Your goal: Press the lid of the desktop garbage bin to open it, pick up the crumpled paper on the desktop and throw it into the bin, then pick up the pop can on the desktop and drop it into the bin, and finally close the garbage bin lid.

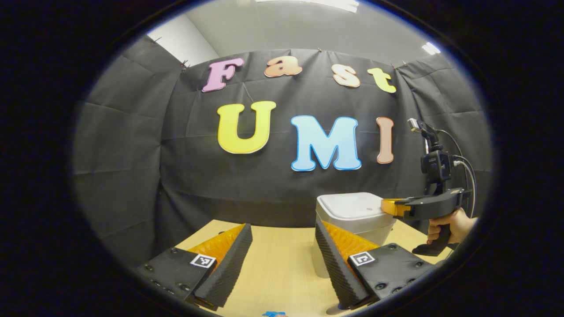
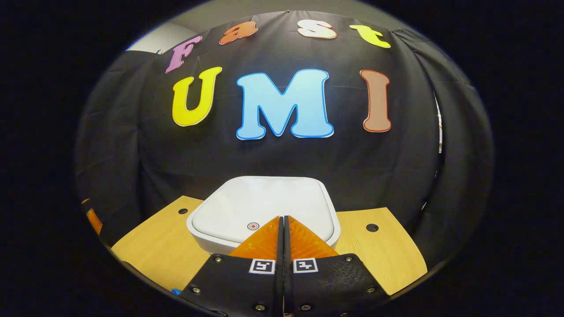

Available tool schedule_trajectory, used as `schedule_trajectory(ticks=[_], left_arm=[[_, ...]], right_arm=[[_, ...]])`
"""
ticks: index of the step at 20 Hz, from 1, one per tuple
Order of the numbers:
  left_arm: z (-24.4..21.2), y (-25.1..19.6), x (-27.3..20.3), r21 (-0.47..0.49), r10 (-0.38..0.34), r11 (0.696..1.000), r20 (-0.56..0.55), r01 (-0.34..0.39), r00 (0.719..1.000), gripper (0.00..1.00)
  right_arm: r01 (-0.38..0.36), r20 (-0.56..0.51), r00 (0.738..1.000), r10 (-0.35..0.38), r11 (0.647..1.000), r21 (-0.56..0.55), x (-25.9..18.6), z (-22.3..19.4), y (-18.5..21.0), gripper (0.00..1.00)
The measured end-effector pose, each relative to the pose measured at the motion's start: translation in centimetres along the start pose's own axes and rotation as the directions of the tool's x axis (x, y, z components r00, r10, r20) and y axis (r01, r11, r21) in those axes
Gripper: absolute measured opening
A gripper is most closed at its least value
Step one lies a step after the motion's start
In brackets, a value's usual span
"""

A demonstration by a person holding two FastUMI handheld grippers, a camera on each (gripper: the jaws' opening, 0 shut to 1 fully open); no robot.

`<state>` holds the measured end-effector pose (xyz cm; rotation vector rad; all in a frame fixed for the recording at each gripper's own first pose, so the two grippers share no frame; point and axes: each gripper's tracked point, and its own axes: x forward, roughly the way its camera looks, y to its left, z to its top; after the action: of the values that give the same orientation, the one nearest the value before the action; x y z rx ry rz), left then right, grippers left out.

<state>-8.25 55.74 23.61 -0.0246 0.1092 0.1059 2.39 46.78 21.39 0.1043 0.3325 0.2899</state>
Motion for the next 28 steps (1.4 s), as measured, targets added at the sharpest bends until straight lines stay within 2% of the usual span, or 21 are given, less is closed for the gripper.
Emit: schedule_trajectory(ticks=[7,12,17,21,23,24,26,27,28], left_arm=[[0.2,0.1,0.0,-0.002,0.025,1.0,0.005,-0.025,1.0,0.95],[-0.7,1.2,-0.2,-0.009,0.053,0.999,-0.007,-0.053,0.999,0.94],[-1.7,1.5,-0.5,-0.009,0.032,0.999,-0.01,-0.032,0.999,0.94],[-3.5,1.8,-0.9,0.005,0.017,1.0,-0.036,-0.016,0.999,0.94],[-4.5,1.9,-1.1,-0.005,0.006,1.0,-0.054,-0.006,0.999,0.95],[-5.1,2.1,-1.5,-0.013,0.002,1.0,-0.061,-0.002,0.998,0.95],[-6.2,2.5,-1.9,-0.019,-0.002,1.0,-0.076,0.0,0.997,0.94],[-6.9,2.7,-2.0,-0.017,0.002,1.0,-0.094,-0.004,0.996,0.95],[-7.7,2.9,-2.2,-0.018,0.002,1.0,-0.107,-0.004,0.994,0.95]], right_arm=[[0.013,0.137,0.99,-0.013,1.0,-0.003,-1.4,4.7,0.0,0.0],[0.007,0.181,0.983,-0.014,0.999,0.04,-3.1,6.9,-0.8,0.0],[0.03,0.174,0.984,-0.035,0.999,0.031,-5.3,6.4,-1.6,0.0],[0.071,0.209,0.975,-0.069,0.997,-0.004,-7.8,6.0,-2.1,0.0],[0.069,0.229,0.972,-0.062,0.997,-0.024,-9.0,5.7,-1.7,0.16],[0.069,0.236,0.97,-0.06,0.997,-0.033,-9.6,5.8,-1.5,0.27],[0.073,0.247,0.967,-0.059,0.996,-0.046,-10.7,5.5,-1.2,0.38],[0.073,0.25,0.967,-0.058,0.996,-0.05,-11.1,5.4,-1.0,0.5],[0.066,0.246,0.968,-0.051,0.996,-0.053,-11.2,5.0,-0.8,0.57]])
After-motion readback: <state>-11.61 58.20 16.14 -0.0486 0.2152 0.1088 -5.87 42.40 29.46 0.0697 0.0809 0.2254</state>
